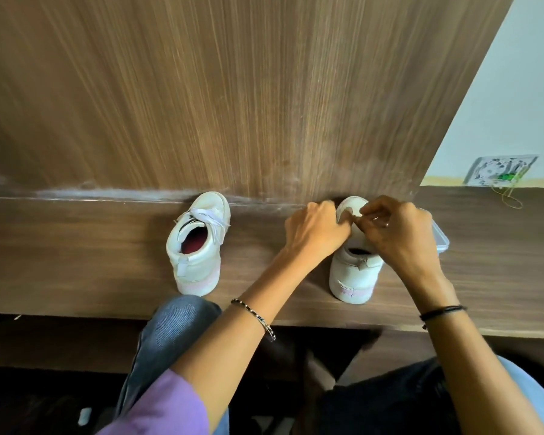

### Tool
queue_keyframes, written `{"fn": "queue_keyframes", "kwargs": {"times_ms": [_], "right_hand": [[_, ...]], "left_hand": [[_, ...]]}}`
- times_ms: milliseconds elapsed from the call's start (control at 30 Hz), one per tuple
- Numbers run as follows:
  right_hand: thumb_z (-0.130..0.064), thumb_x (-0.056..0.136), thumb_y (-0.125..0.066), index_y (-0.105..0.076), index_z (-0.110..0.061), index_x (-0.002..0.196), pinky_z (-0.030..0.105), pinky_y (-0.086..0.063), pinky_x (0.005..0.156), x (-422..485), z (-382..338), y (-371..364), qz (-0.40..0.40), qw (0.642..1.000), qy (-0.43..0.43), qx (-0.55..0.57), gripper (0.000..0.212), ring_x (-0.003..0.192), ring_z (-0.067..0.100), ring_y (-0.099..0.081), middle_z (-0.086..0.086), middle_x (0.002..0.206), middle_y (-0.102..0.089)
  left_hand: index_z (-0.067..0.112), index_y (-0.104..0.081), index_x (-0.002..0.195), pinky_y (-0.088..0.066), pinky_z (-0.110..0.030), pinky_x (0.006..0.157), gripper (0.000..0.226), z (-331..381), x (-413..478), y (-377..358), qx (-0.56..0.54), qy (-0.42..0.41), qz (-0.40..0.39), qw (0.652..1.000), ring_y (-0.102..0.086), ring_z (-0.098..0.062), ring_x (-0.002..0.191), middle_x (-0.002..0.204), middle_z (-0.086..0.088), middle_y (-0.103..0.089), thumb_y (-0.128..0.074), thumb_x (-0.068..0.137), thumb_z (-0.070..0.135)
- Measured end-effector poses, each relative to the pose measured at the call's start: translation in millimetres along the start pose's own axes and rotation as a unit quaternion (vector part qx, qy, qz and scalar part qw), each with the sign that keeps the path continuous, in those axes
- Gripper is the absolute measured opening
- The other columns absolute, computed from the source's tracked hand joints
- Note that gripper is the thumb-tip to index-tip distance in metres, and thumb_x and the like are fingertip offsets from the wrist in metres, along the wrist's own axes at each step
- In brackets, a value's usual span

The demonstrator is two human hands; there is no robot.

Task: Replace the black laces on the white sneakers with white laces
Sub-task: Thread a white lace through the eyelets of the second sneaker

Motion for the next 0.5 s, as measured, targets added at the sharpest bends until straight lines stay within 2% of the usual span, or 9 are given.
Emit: {"fn": "queue_keyframes", "kwargs": {"times_ms": [67,133,233,400,500], "right_hand": [[-0.011,0.085,-0.080,-0.076,-0.008,0.096,0.038,-0.058,0.076,1.5,7.7,-1.8,0.006,1.000,-0.007,-0.015,0.012,0.084,0.026,-0.072,0.008,0.090,-0.077],[-0.009,0.083,-0.078,-0.075,-0.009,0.099,0.034,-0.052,0.072,2.4,13.5,0.8,0.015,0.999,-0.011,-0.033,0.016,0.087,0.026,-0.070,0.008,0.097,-0.074],[-0.008,0.080,-0.078,-0.075,-0.011,0.100,0.029,-0.045,0.073,6.7,22.6,12.2,0.030,0.998,-0.033,-0.035,0.021,0.090,0.024,-0.068,0.005,0.100,-0.073],[-0.015,0.082,-0.081,-0.076,-0.008,0.103,0.033,-0.052,0.085,7.2,31.7,14.5,-0.007,0.996,-0.085,-0.013,0.023,0.094,0.024,-0.070,0.006,0.096,-0.076],[-0.012,0.085,-0.078,-0.074,-0.003,0.108,0.029,-0.049,0.081,4.8,30.5,8.5,-0.009,0.996,-0.086,-0.013,0.025,0.098,0.026,-0.069,0.011,0.099,-0.076]], "left_hand": [[0.015,-0.067,0.112,-0.042,-0.040,0.078,0.053,3.2,-1.0,-1.7,0.004,-0.004,0.004,1.000,-0.064,-0.036,0.108,0.113,-0.013,-0.070,-0.041,0.101,0.060],[0.014,-0.066,0.113,-0.043,-0.040,0.079,0.053,7.3,-3.9,-2.9,0.019,-0.020,0.009,1.000,-0.063,-0.037,0.109,0.114,-0.013,-0.070,-0.046,0.098,0.061],[0.013,-0.065,0.110,-0.038,-0.038,0.076,0.041,7.5,-5.3,-6.1,0.042,-0.032,0.010,0.999,-0.062,-0.037,0.109,0.114,-0.013,-0.068,-0.051,0.098,0.050],[0.012,-0.069,0.106,-0.040,-0.035,0.072,0.030,7.5,-5.8,-5.6,0.062,-0.051,0.031,0.996,-0.065,-0.035,0.101,0.106,-0.011,-0.070,-0.050,0.099,0.034],[0.010,-0.070,0.105,-0.039,-0.034,0.071,0.029,7.2,-6.5,-3.9,0.066,-0.058,0.039,0.995,-0.066,-0.034,0.099,0.104,-0.011,-0.070,-0.049,0.100,0.030]]}}
Point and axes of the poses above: each hand's wrist, its own x-axis towards the middle knuckle, its own y-axis out of the back of the hand, z = x × y, the point moved 5 cm from there along x, towards the middle knuckle
